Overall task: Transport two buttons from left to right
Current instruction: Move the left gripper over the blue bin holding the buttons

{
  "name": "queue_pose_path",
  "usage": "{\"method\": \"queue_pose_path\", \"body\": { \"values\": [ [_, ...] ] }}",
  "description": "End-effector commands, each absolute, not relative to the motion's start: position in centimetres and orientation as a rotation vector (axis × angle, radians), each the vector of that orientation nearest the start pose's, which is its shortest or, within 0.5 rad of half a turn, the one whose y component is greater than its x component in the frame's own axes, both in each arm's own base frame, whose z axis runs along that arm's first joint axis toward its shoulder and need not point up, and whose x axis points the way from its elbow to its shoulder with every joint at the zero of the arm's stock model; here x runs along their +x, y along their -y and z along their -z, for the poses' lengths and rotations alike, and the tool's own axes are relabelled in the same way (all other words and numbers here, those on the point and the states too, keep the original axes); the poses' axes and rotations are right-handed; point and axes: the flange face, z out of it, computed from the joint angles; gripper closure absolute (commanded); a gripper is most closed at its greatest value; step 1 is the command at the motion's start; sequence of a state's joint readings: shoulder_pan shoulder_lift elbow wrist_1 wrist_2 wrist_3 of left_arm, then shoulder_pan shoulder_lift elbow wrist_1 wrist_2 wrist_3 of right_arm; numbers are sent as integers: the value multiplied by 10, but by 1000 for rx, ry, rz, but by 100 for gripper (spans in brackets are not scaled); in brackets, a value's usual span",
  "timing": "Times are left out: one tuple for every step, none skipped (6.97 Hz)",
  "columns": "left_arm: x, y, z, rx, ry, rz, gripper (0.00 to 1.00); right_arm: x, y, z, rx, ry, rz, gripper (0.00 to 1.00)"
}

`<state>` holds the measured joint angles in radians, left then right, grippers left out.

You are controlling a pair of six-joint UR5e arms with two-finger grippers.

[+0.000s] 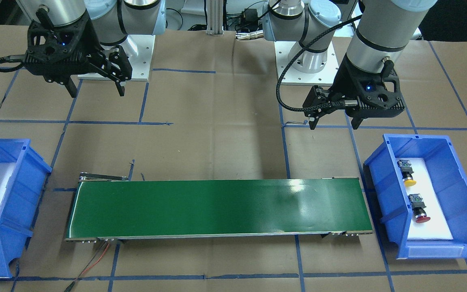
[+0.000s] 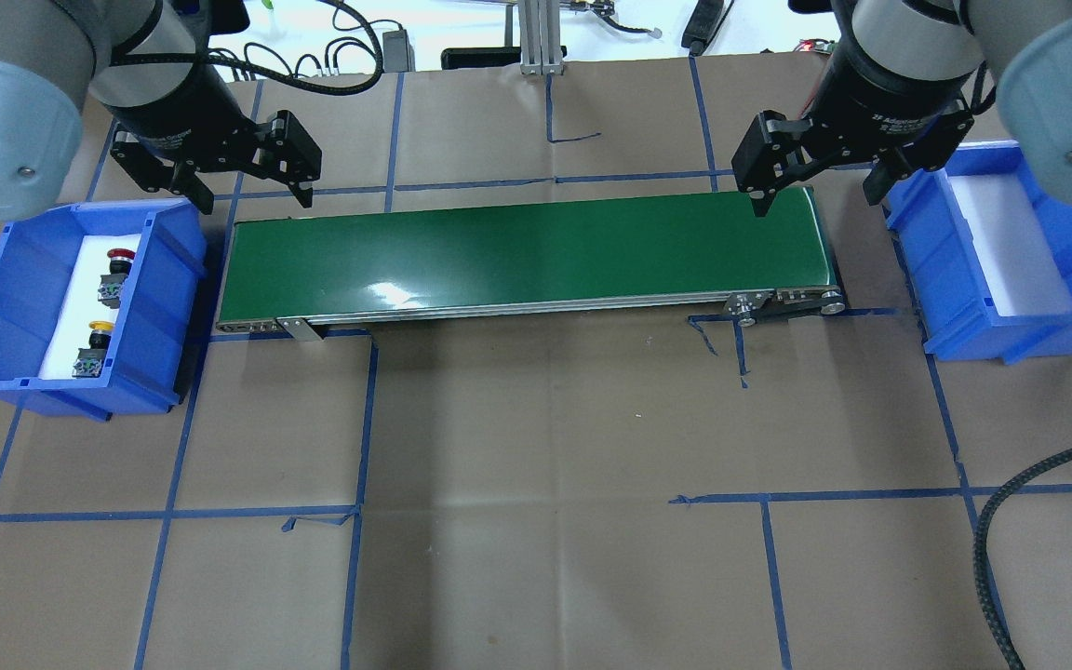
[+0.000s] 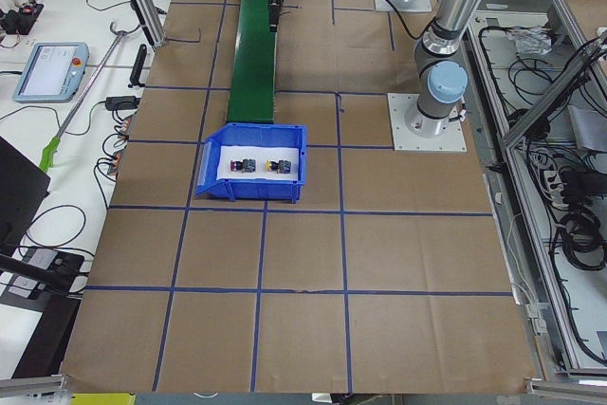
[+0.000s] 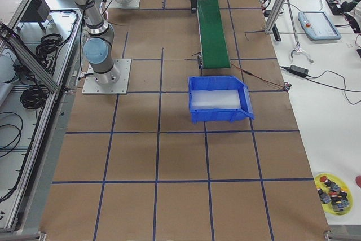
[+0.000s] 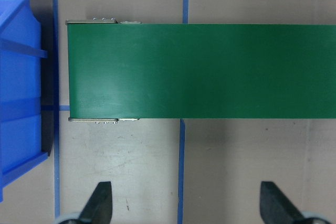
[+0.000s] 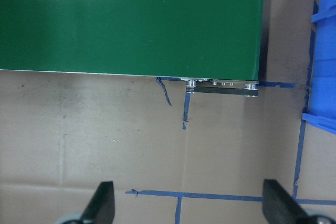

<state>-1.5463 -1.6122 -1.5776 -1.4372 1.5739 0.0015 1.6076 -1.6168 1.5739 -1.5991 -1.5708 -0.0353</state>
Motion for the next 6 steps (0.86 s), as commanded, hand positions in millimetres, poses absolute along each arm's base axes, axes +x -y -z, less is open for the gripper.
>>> {"method": "queue_pose_path", "body": {
  "values": [
    [-120,521,-476,-34,-3136,130,0,151,474,-512,-113,-3137,113,0],
    [-120,521,-477,-34,-3134,132,0,151,474,-511,-113,-3138,111,0],
    [-120,521,-477,-34,-3134,132,0,151,474,-512,-113,-3137,113,0],
    [-120,521,-477,-34,-3136,132,0,151,474,-511,-113,-3138,111,0],
    [-120,521,-476,-34,-3136,130,0,151,474,-512,-113,-3137,113,0],
    [-120,518,-476,-31,-3136,130,0,151,474,-512,-113,-3137,113,0]
  ]
}}
